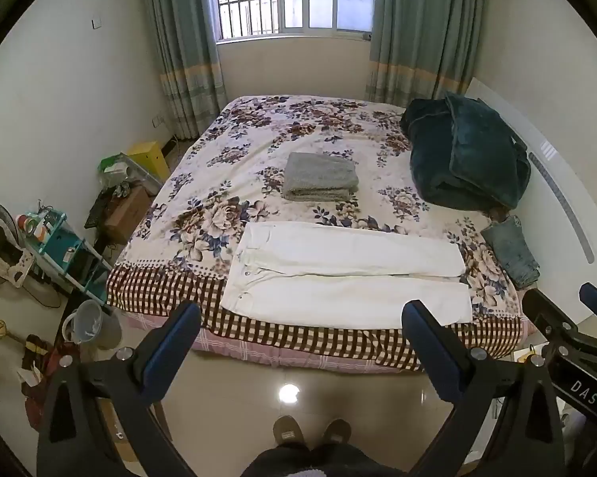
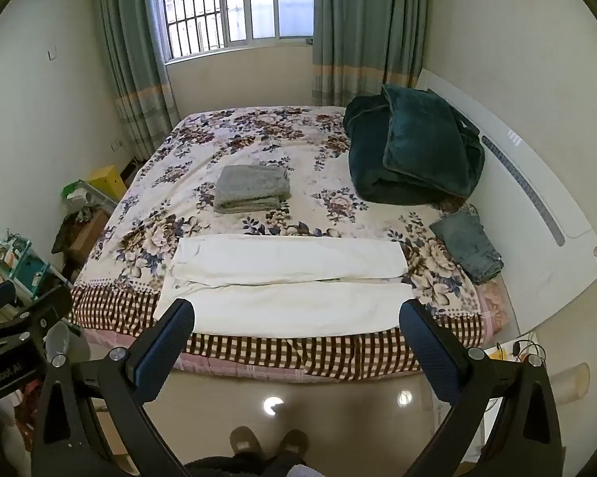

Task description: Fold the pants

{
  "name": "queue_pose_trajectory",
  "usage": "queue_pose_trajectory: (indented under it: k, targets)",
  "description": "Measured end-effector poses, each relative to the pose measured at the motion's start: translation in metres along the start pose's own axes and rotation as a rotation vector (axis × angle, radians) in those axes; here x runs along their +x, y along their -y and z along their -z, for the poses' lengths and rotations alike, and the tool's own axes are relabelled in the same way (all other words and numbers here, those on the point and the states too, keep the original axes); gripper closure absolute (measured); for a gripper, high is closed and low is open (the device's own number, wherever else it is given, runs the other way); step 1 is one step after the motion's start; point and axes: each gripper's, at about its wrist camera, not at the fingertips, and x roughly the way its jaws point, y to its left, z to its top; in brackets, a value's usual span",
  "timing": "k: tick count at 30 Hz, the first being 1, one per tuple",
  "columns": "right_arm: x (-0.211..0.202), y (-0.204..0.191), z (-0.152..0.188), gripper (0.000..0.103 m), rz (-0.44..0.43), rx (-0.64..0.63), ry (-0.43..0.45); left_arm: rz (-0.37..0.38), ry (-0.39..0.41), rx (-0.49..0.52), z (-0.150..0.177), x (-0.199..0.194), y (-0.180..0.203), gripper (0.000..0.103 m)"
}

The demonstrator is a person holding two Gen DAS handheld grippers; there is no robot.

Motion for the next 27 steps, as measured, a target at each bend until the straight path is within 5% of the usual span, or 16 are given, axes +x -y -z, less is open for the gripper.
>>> queue_pose_trajectory:
  k: [27]
  targets:
    - [-0.022, -0.024, -0.022, 0.0, -0.016, -0.008, 0.015, 0.009, 0.008, -0.006, 0.0, -0.001, -0.001, 0.0]
